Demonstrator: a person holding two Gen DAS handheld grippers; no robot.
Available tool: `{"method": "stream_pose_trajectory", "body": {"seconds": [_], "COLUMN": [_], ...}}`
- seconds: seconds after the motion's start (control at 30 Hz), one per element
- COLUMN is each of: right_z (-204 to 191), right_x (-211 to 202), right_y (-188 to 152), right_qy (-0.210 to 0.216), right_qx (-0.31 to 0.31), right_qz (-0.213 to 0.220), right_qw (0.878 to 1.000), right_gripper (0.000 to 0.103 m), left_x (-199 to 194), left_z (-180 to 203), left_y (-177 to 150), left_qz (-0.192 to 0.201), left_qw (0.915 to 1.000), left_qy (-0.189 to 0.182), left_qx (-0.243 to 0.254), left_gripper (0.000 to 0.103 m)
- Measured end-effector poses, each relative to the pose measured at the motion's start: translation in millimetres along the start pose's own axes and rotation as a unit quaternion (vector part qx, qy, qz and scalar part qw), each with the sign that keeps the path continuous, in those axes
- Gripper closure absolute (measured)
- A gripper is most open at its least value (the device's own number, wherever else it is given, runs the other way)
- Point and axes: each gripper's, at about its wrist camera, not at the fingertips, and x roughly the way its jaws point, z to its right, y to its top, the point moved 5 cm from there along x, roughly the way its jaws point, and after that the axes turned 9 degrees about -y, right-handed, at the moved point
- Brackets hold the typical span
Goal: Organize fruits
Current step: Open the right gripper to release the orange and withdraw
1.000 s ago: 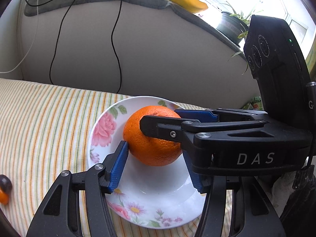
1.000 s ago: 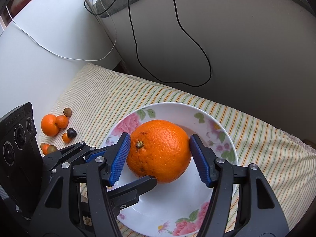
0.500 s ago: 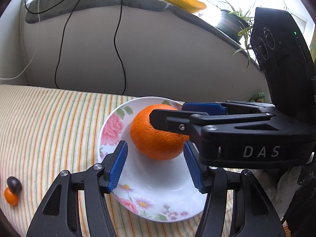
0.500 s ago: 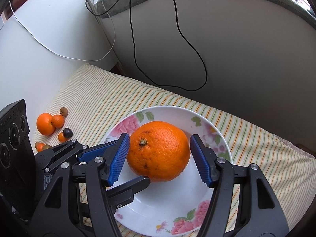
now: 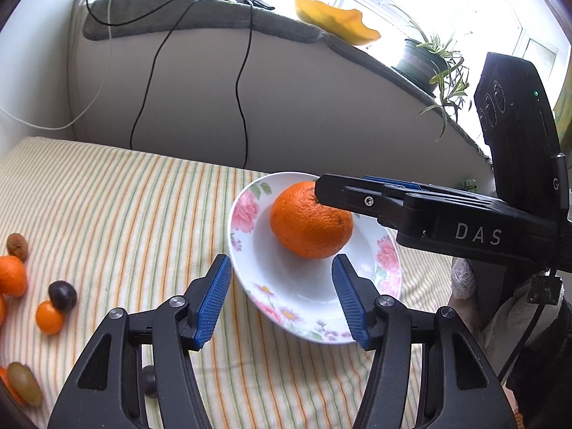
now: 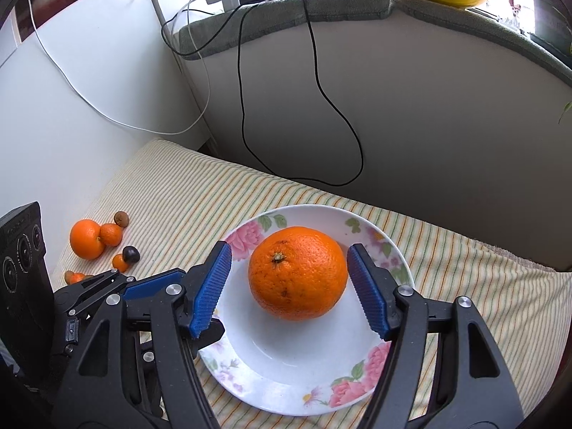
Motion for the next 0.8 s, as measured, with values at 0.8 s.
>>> {"method": "stream_pose_trajectory", "body": {"seconds": [0.8], "right_z": [-116.7], "right_x": [-5.7], "right_y": [3.2], "right_qy": [0.091], "right_qx": [-0.078], "right_qz": [-0.008], "right_qw": [0.993], "right_gripper": [0.028], "left_x": [-148.3], "left_z": [-97.6], "left_y": [-50.0], "left_qz": [0.085], "left_qw": [0.9894], "left_qy": [0.102], "left_qx": [-0.058], "left_gripper": [0.039]}}
